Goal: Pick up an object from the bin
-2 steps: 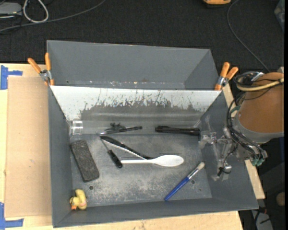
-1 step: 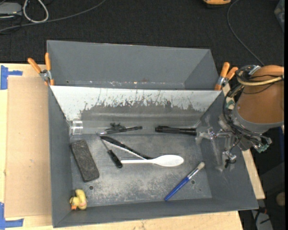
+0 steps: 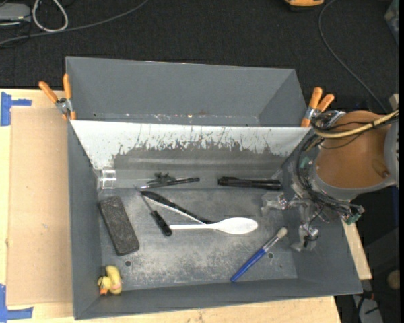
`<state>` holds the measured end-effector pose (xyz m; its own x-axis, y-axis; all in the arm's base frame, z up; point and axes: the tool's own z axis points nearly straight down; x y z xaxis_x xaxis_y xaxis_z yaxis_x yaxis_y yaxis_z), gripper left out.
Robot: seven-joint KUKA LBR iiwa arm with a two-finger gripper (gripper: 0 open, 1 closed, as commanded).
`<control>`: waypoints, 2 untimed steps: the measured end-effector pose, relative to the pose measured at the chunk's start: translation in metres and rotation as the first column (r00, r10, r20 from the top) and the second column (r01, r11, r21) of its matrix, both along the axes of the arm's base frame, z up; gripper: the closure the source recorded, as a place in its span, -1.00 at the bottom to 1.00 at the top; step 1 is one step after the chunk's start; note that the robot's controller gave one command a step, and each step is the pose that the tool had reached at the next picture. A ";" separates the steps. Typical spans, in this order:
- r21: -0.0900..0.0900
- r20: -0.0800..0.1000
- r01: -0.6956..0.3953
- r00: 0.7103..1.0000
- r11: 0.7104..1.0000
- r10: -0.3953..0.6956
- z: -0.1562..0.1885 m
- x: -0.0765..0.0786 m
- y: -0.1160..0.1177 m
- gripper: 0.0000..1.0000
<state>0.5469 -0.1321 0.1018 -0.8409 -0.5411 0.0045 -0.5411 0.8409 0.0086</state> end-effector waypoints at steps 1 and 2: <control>-0.001 0.009 -0.192 0.981 0.981 0.192 -0.028 -0.004 -0.003 -1.00; 0.005 0.005 -0.361 0.933 0.933 0.361 -0.032 0.010 0.025 1.00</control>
Offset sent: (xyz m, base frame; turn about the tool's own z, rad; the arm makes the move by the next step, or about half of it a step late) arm 0.0100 0.0238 -0.0318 -0.3709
